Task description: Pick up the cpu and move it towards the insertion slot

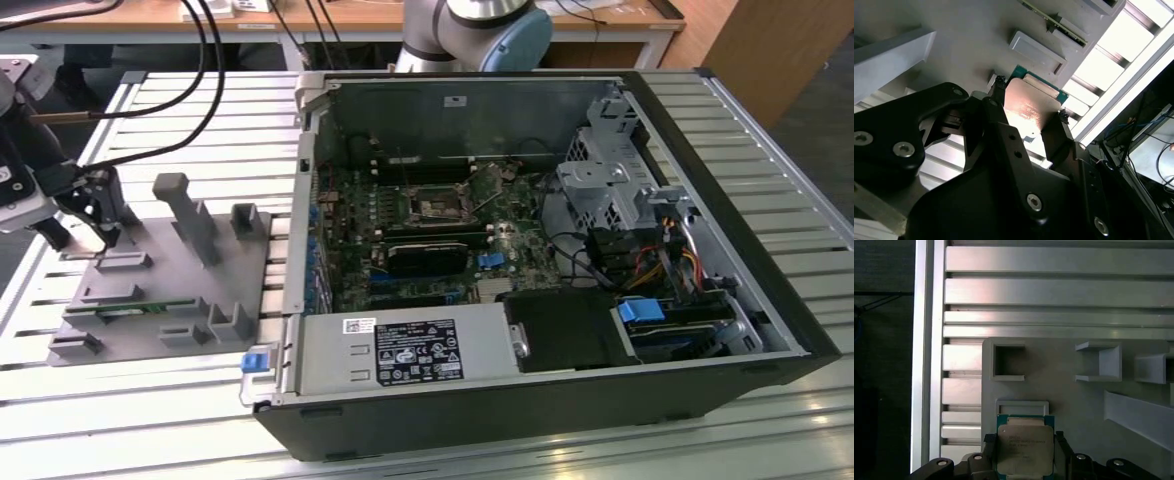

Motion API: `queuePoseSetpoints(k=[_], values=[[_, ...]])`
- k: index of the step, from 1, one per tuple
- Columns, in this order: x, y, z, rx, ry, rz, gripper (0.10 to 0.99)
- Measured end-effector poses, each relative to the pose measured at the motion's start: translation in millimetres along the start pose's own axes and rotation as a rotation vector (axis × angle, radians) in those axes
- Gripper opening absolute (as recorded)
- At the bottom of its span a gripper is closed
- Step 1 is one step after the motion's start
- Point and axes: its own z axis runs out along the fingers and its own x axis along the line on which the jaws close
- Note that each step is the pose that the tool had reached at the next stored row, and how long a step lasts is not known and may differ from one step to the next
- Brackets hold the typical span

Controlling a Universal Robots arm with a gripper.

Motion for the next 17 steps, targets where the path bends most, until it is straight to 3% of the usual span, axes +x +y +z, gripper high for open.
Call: queuePoseSetpoints(k=[17], values=[[0.1, 1.5, -7.8, 0.000, 0.0001, 0.000, 0.541]])
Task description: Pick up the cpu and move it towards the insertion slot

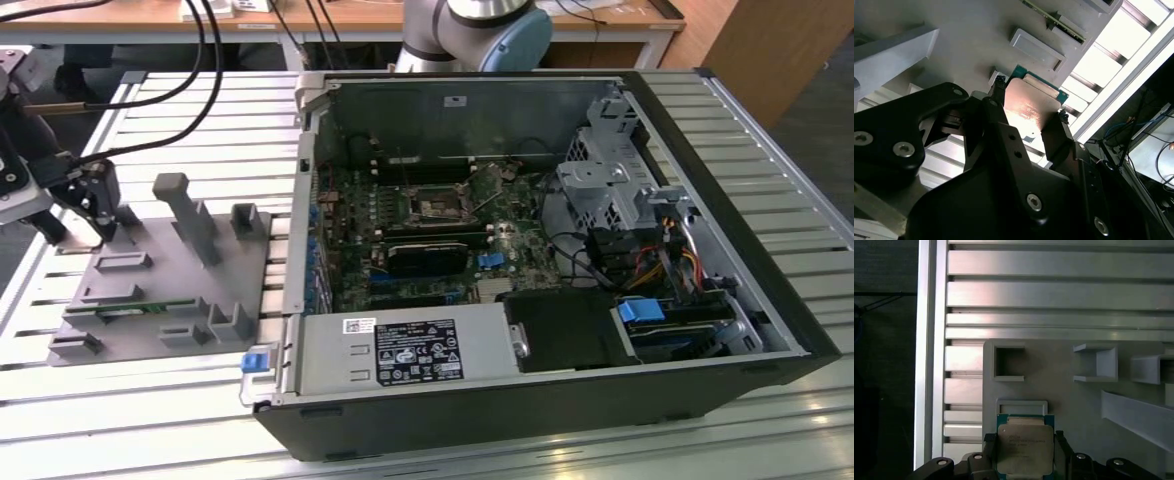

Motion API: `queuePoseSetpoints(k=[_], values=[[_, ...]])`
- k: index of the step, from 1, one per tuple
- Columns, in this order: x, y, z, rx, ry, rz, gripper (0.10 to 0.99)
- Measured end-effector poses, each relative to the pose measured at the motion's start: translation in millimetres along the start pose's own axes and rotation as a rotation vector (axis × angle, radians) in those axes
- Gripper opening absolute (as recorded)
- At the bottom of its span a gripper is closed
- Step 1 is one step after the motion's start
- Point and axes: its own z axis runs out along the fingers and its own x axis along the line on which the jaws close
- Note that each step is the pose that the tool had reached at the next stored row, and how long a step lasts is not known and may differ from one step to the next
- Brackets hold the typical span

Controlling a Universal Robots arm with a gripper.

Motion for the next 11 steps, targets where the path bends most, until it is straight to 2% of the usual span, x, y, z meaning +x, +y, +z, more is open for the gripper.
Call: queuePoseSetpoints(k=[11], values=[[0.0, 0.7, -4.7, 0.000, -0.0001, 0.000, 0.541]])
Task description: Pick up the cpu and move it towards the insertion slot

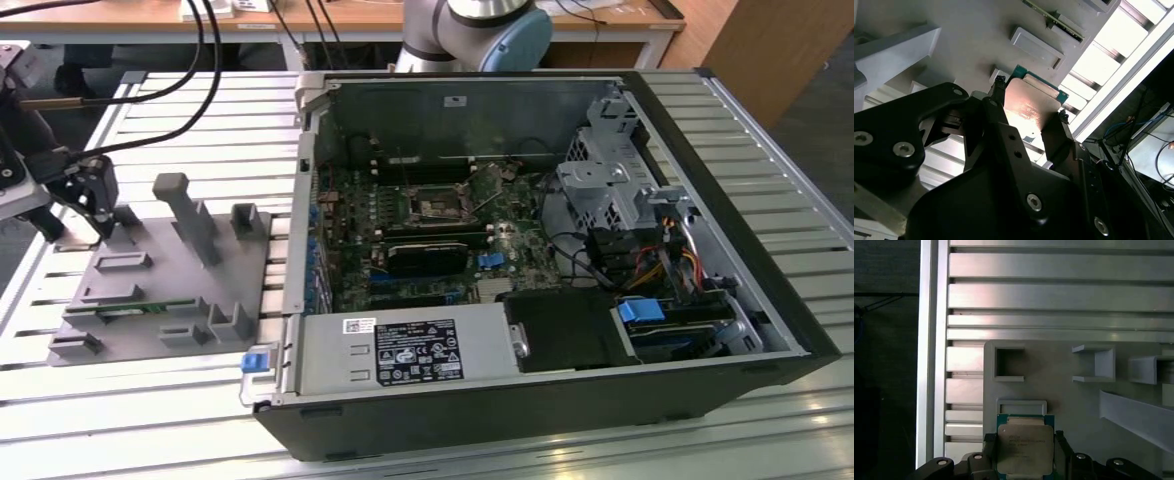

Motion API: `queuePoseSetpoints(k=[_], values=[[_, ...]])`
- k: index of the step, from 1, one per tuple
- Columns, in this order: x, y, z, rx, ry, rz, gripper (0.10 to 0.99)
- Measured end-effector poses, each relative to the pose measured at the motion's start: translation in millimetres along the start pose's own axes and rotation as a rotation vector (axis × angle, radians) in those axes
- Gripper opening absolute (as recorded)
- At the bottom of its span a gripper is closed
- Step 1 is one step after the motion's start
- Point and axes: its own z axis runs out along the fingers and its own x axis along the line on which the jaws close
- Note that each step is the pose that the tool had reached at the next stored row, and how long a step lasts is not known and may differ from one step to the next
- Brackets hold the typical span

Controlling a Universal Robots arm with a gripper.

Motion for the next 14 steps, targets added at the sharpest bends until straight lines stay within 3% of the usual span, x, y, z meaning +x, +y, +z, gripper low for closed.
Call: queuePoseSetpoints(k=[14], values=[[0.0, 0.7, -4.6, 0.000, 0.0000, 0.000, 0.541]])
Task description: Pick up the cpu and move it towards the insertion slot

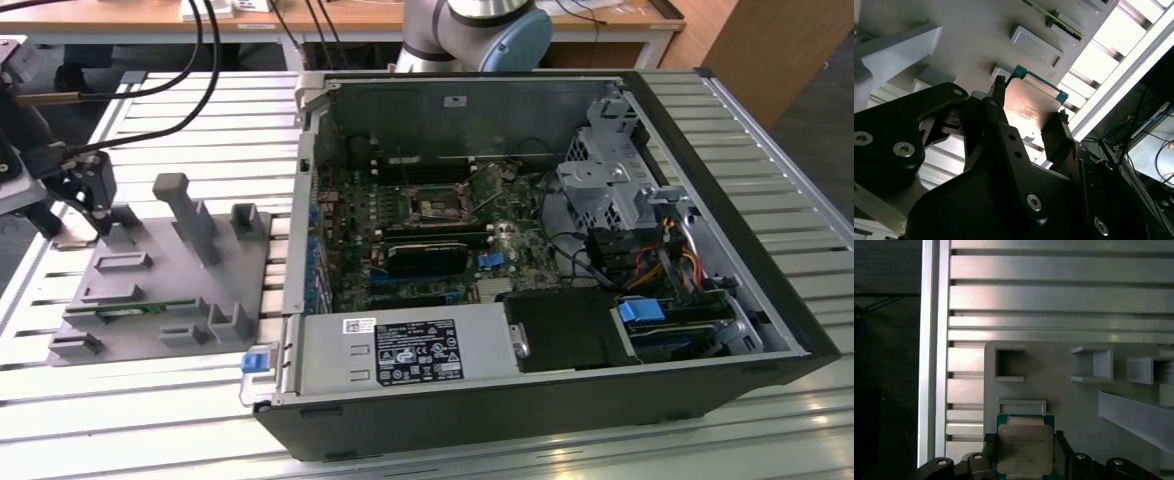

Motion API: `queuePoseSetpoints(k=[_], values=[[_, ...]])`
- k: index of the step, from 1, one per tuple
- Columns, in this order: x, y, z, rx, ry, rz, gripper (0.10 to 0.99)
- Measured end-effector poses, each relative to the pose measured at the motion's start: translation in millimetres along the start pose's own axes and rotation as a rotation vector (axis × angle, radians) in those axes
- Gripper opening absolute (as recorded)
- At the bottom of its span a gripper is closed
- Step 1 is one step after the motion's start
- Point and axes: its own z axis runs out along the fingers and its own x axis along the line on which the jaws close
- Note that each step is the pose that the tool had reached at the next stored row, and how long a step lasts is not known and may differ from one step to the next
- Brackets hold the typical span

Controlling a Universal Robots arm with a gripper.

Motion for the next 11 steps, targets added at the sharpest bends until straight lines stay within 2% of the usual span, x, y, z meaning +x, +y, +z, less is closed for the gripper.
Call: queuePoseSetpoints(k=[11], values=[[0.0, 0.3, -3.8, 0.000, 0.0000, 0.000, 0.541]])
